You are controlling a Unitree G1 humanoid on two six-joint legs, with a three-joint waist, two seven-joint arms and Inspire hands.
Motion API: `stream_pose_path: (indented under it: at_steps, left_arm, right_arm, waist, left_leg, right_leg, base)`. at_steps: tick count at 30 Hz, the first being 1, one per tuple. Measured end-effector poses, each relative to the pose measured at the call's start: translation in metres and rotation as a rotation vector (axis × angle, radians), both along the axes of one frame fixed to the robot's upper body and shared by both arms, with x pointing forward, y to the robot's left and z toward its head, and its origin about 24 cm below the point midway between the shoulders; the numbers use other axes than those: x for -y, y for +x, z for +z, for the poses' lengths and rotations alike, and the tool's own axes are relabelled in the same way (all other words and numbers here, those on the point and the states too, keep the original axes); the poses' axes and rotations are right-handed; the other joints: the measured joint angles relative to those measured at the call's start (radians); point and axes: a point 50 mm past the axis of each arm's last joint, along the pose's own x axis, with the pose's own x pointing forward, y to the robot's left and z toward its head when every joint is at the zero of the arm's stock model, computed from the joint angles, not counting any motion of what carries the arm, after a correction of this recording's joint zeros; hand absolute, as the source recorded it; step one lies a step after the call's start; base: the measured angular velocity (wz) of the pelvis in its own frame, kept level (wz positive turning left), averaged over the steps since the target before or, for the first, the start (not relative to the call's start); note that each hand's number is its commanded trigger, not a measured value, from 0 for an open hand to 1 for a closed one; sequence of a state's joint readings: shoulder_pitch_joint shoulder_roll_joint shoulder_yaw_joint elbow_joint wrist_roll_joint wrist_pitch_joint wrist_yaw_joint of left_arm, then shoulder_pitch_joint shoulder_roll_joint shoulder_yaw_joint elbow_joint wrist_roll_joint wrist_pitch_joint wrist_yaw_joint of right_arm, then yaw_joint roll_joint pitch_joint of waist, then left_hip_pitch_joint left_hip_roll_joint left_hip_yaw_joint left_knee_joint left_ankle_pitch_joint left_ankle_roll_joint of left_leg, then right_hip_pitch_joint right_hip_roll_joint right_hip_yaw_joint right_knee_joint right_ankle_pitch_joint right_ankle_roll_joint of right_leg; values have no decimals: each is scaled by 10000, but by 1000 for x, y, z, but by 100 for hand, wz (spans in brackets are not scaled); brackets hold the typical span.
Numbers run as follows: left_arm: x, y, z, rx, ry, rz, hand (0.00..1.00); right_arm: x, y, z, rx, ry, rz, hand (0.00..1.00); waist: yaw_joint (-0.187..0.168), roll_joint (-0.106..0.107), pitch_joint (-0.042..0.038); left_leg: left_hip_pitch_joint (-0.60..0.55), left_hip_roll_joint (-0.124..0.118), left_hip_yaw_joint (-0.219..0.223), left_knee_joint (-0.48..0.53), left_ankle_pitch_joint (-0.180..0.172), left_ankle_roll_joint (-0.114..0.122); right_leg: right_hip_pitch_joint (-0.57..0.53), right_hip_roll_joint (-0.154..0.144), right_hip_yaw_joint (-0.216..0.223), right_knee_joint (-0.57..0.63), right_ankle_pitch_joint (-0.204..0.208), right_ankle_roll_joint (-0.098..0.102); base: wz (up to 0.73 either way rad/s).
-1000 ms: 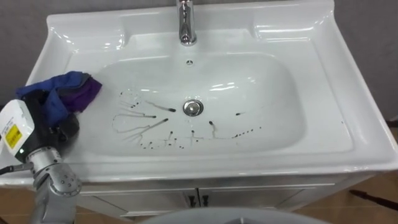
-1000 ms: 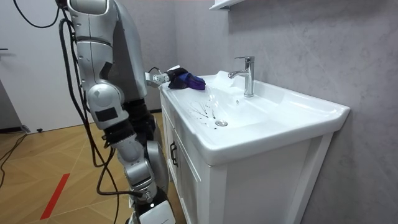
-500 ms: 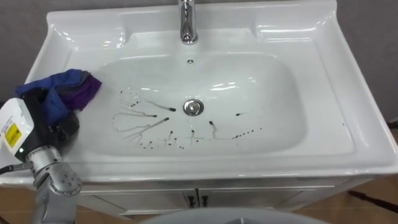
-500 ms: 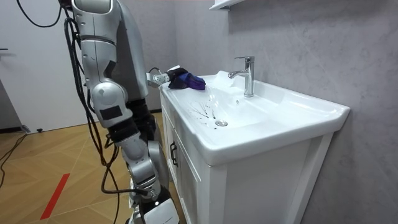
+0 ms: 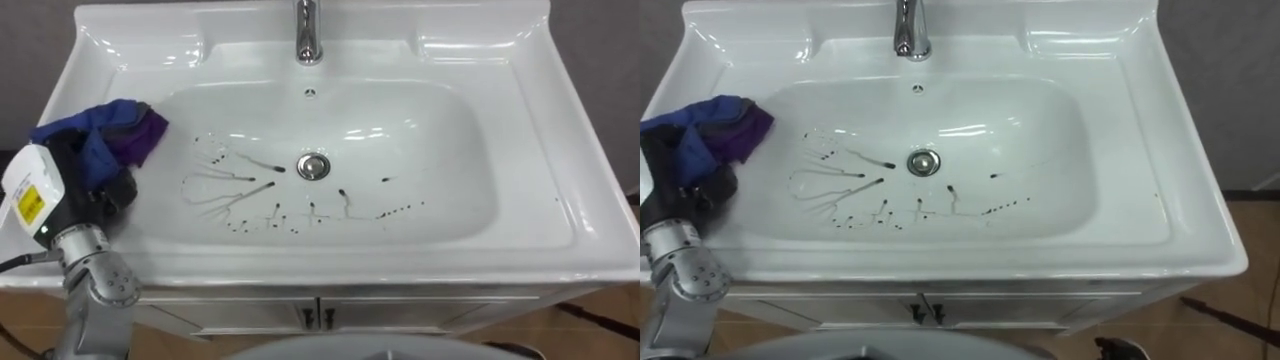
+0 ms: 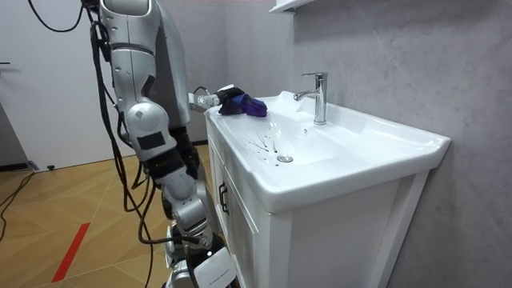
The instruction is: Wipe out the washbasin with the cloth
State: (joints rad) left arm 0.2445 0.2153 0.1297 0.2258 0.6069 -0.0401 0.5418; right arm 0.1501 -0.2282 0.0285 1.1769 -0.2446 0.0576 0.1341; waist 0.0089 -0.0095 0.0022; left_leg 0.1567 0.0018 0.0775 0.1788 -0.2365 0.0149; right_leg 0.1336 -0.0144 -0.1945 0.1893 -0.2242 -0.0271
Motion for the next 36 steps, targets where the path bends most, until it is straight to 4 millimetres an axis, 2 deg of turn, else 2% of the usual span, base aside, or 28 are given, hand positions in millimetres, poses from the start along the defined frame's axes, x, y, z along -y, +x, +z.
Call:
stream_pose_path:
  at_steps: [3, 9, 12, 17, 25, 32, 36]
  left_arm:
    - [12, 7, 4, -32, -227, -715, 100]
    - [69, 17, -2, -1150, -805, -3817, 100]
    - [83, 21, 5, -1052, -961, -4638, 100]
    - [90, 29, 12, -941, -1023, -5227, 100]
    - [96, 28, 7, -1588, -1224, -5790, 100]
    - [95, 27, 6, -1709, -1090, -5786, 100]
    - [92, 24, -3, -2219, -857, -5672, 100]
  right_arm:
    - [-5, 0, -1, -65, 103, 153, 0]
    - [-14, 10, -4, 145, 332, 381, 0]
    - [-14, 11, -4, 177, 355, 418, 0]
    - [-15, 9, -4, 0, 402, 646, 0]
    - [-16, 12, -4, 40, 434, 836, 0]
    - [-15, 13, -4, -52, 368, 1103, 0]
    - [-16, 12, -4, -86, 369, 1149, 0]
  waist:
    - [-69, -4, 16]
    - [-493, -38, 45]
    - [-620, -45, 62]
    - [-679, 17, 56]
    - [-617, 40, 53]
    - [-605, 74, 31]
    - [-586, 90, 21]
  left_leg:
    - [-108, -4, 8, 37, 0, 0]
    - [-177, 2, 115, 46, 0, 0]
    - [-257, 28, 254, 87, 0, 0]
    - [-253, 30, 317, 90, 0, 0]
    - [-269, 31, 342, 84, -1, 1]
    - [-272, 62, 578, 95, -1, 1]
    - [-242, 67, 595, 95, -1, 1]
  right_leg:
    - [-7, -5, -7, -8, 21, 23]
    - [-92, 17, 46, -35, 40, 12]
    - [-180, 44, 59, -15, 72, -30]
    - [-230, 72, 128, 1, 79, -42]
    - [-343, 147, 312, -3, 90, -61]
    - [-431, 149, 361, 97, 98, -70]
    - [-466, 160, 519, 157, 100, -74]
  base:
    - [2]
    - [-3]
    - [-9]
    - [-7]
    - [-3]
    - [-3]
    - [-5]
